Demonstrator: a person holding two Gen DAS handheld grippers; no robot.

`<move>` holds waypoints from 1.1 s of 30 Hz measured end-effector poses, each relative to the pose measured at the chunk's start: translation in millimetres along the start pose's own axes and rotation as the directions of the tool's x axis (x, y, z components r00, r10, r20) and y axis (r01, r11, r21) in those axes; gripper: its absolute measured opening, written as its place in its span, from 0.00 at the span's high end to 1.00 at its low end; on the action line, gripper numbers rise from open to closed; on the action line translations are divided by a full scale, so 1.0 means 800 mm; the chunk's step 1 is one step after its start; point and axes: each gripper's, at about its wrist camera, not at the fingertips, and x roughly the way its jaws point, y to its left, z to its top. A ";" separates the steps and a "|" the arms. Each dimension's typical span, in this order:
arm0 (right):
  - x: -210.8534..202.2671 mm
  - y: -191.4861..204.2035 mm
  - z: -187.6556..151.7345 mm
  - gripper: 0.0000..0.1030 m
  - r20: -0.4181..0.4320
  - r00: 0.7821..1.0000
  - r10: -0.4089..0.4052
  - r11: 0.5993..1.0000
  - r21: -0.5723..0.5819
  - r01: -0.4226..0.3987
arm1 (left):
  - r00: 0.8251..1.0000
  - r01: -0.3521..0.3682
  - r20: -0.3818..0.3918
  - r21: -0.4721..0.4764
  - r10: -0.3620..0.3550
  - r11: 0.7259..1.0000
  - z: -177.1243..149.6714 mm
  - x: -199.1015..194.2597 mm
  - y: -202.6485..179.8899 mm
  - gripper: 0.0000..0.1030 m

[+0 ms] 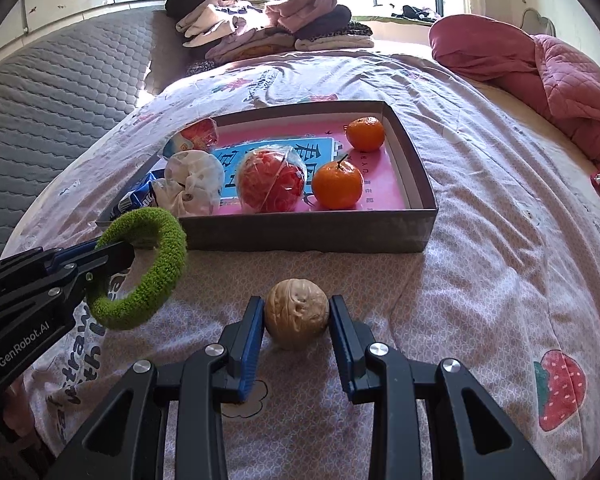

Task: Organize objects
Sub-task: 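Lift the green ring over the tray while the right carries the walnut over it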

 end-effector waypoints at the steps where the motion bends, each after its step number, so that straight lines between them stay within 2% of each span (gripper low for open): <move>1: -0.004 0.002 0.001 0.68 0.005 1.000 0.000 1.000 -0.002 0.000 | 1.000 -0.001 0.008 -0.002 0.001 1.000 0.001 -0.004 0.002 0.87; 18: -0.060 0.015 0.048 0.68 0.142 0.990 0.012 0.999 -0.037 -0.006 | 0.996 -0.011 0.089 -0.019 0.012 1.000 0.035 -0.042 0.017 0.87; 27: -0.068 0.003 0.081 0.68 0.195 0.981 -0.006 0.999 -0.046 0.016 | 0.995 -0.005 0.097 -0.032 0.008 0.999 0.067 -0.033 0.029 0.87; 33: -0.055 -0.011 0.103 0.68 0.211 0.977 -0.030 0.998 -0.050 0.042 | 0.996 -0.014 0.093 -0.036 0.017 0.999 0.085 -0.011 0.035 0.87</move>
